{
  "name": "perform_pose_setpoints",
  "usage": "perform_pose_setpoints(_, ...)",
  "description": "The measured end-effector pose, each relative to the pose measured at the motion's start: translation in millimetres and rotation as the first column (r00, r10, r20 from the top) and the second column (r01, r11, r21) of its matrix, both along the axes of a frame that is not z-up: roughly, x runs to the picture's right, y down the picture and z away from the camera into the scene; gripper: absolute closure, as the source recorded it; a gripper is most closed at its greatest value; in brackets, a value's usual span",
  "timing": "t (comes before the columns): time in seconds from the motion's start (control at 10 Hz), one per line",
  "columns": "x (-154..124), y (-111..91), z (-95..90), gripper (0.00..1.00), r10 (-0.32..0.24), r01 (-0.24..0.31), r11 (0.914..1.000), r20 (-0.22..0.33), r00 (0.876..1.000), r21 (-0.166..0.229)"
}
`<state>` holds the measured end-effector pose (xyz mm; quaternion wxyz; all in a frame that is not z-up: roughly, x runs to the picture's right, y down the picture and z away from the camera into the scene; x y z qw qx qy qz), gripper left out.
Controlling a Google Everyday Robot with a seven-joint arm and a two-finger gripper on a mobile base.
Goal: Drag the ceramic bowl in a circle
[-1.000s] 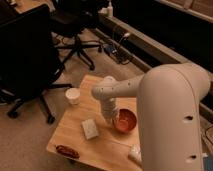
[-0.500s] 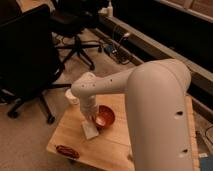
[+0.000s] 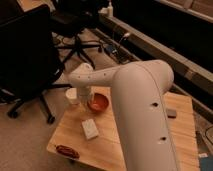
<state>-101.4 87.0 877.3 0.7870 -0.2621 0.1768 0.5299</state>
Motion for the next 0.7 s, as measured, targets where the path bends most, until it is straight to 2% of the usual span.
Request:
perform_pose_setpoints(0.1, 7.1, -17.8, 12.7, 1.00, 0.004, -0.003, 0.9997, -0.013, 1.000, 0.023)
perform_pose_setpoints(0.3, 20.8, -33.1, 29.0, 1.00, 0.011, -0.010, 0.9994, -0.038, 0.999, 0.033)
perform_pose_setpoints(0.4, 33.7, -33.4, 40.3, 1.00, 0.016, -0.015, 0.9997, -0.063, 0.998, 0.020)
perform_pose_setpoints(0.6, 66.5, -19.1, 58.3, 1.00, 0.041, -0.045, 0.9985, -0.129, 0.991, -0.032)
perform_pose_setpoints(0.7, 95.6, -6.9, 65.0, 1.00, 0.058, -0.071, 0.9953, -0.188, 0.981, -0.066)
